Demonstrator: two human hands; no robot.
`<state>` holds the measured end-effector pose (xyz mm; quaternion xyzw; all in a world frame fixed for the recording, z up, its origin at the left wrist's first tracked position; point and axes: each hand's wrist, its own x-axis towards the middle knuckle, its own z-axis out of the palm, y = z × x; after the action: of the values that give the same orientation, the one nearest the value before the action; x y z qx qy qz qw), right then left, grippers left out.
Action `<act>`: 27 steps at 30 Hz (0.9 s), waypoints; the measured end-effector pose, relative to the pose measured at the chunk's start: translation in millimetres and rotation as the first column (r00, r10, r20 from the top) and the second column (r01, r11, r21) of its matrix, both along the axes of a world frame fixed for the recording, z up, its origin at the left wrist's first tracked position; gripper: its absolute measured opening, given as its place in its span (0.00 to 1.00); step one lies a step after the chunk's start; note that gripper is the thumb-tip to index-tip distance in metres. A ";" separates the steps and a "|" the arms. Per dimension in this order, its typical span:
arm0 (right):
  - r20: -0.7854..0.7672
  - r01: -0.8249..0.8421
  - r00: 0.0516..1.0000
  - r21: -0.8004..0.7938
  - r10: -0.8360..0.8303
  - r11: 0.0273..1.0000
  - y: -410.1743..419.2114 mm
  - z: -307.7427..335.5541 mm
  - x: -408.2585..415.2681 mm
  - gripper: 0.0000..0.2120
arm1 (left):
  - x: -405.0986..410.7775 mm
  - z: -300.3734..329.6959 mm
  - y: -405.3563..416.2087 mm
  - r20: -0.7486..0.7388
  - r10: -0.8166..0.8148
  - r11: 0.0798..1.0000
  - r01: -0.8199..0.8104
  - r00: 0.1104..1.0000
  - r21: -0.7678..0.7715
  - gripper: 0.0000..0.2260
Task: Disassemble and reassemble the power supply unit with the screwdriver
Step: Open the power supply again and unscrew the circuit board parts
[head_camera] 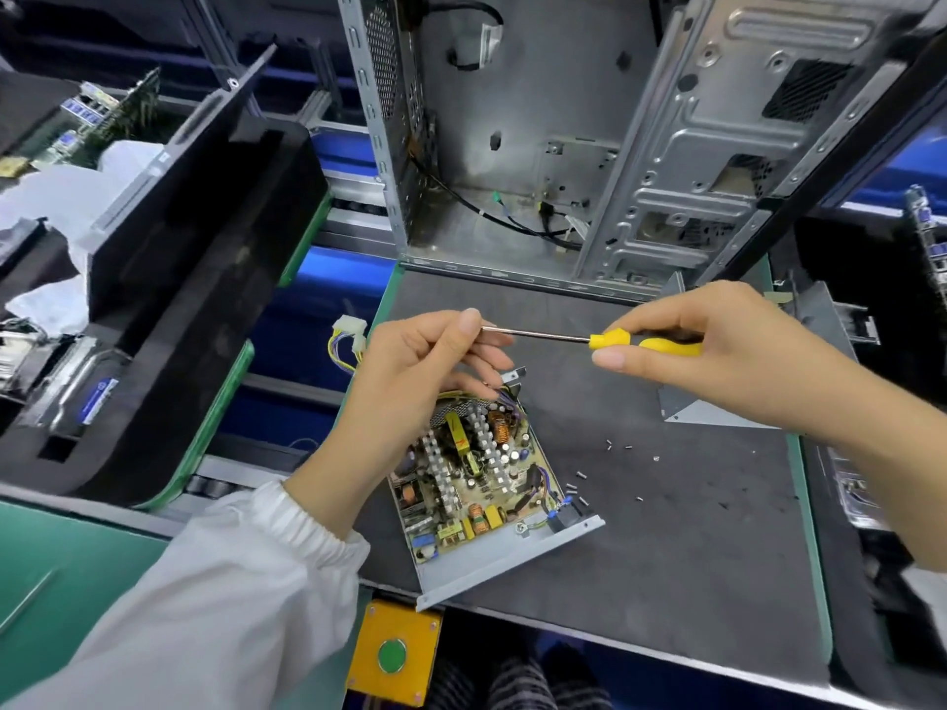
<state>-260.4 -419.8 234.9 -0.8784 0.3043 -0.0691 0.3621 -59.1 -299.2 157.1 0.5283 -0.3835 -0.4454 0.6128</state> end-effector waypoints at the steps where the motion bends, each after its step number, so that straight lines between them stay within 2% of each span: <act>1: -0.001 0.001 1.000 0.002 -0.001 1.000 0.5 0.9 -0.7 0.16 | 1.4 0.9 0.7 0.004 -0.032 0.999 0.032 0.999 0.006 0.15; 5: -0.007 -0.008 1.000 -0.021 0.008 1.000 1.2 5.0 -3.5 0.15 | 2.1 2.6 4.1 0.005 -0.121 0.992 0.121 0.993 0.021 0.16; 9: -0.041 -0.024 0.999 -0.206 0.016 0.978 -0.2 9.9 -3.5 0.14 | 0.8 1.3 4.8 0.109 -0.160 0.987 0.157 0.981 0.040 0.15; 12: -0.066 -0.015 0.998 -0.275 -0.003 0.961 0.6 10.2 -3.0 0.13 | 1.0 -1.7 7.1 0.180 -0.164 0.986 0.158 0.970 0.048 0.14; 18: -0.061 -0.014 0.998 -0.175 0.003 0.985 1.8 6.9 -3.8 0.15 | 0.1 -6.4 9.8 0.121 -0.163 0.987 0.161 0.979 0.027 0.16; 27: -0.028 0.016 0.999 -0.133 -0.019 0.991 -1.0 13.1 -6.9 0.16 | -0.9 -3.0 6.4 0.042 -0.184 0.983 0.184 0.982 0.015 0.18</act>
<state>-267.3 -420.9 247.9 -0.8987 0.3120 -0.0794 0.2978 -60.0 -292.8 154.1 0.5036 -0.4414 -0.4907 0.5575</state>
